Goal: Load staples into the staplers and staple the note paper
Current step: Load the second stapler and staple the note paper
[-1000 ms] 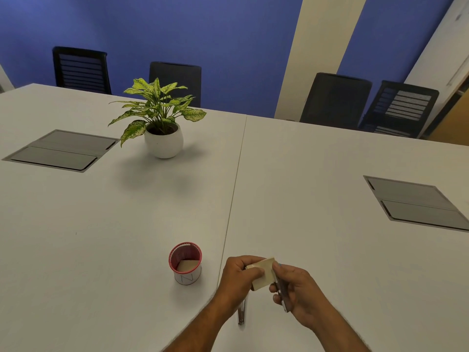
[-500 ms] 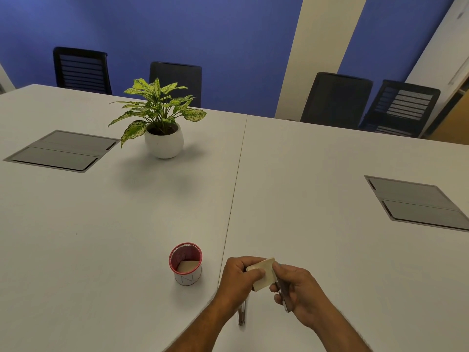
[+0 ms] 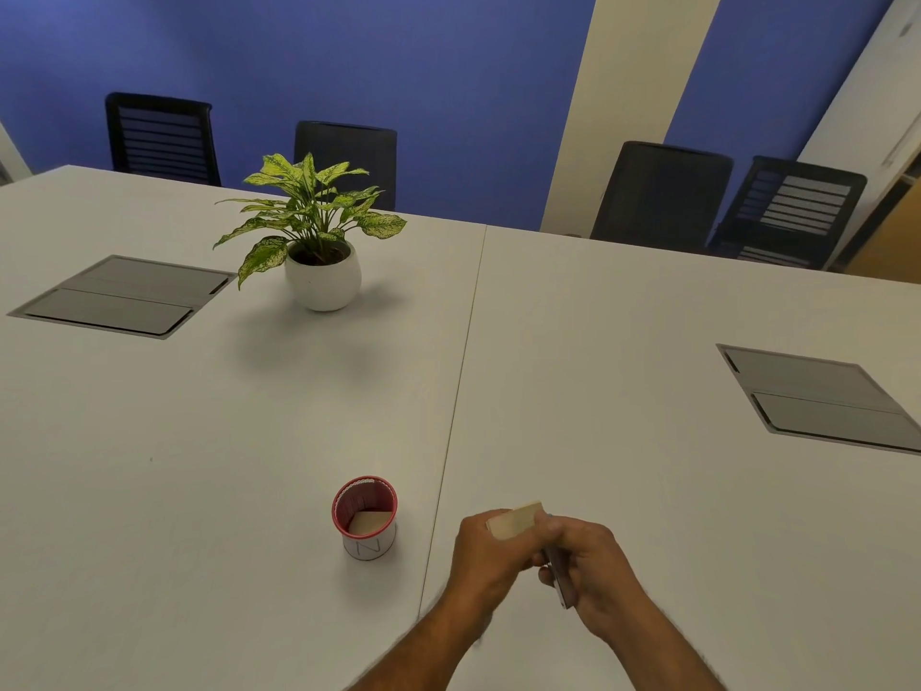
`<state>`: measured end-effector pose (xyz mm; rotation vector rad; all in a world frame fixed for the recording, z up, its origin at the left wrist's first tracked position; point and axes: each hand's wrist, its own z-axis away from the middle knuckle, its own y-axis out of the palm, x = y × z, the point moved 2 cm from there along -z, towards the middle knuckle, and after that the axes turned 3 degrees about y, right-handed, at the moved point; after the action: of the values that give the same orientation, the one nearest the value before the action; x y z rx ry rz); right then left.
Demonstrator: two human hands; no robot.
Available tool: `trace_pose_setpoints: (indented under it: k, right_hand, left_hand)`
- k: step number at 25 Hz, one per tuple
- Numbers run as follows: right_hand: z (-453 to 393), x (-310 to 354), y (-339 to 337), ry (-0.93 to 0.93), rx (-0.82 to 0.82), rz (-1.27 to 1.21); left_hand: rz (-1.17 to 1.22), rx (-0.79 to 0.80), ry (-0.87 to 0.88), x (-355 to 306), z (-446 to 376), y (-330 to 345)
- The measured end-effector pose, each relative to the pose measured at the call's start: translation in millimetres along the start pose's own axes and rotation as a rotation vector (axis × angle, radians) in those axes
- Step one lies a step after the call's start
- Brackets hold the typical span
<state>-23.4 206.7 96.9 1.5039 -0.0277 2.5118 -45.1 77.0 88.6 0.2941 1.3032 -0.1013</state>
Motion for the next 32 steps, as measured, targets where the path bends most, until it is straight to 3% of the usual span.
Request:
trace_pose_setpoints:
  k: [4,8,15,19,26,32]
  right_hand:
    - [-3,0,0,-0.046,-0.097,0.001]
    - [-1,-1,-2,0.038,-0.031,-0.030]
    - [0,0,1,0.134,0.046,-0.190]
    - [1,2,2,0.155,0.059,-0.246]
    - [1,1,2,0.132,-0.030,-0.245]
    - [-1,1,-2,0.059,-0.152,-0.131]
  left_hand:
    - [0.026,-0.015,0.016,-2,1,5]
    - [0.112,0.038,-0.050,0,1,0]
    - [0.116,-0.208,-0.031,3,-2,-9]
    - [0.116,-0.273,-0.030,3,-4,-13]
    - [0.208,-0.329,-0.068,0,-8,-16]
    - [0.205,-0.260,-0.084,2,-9,-15]
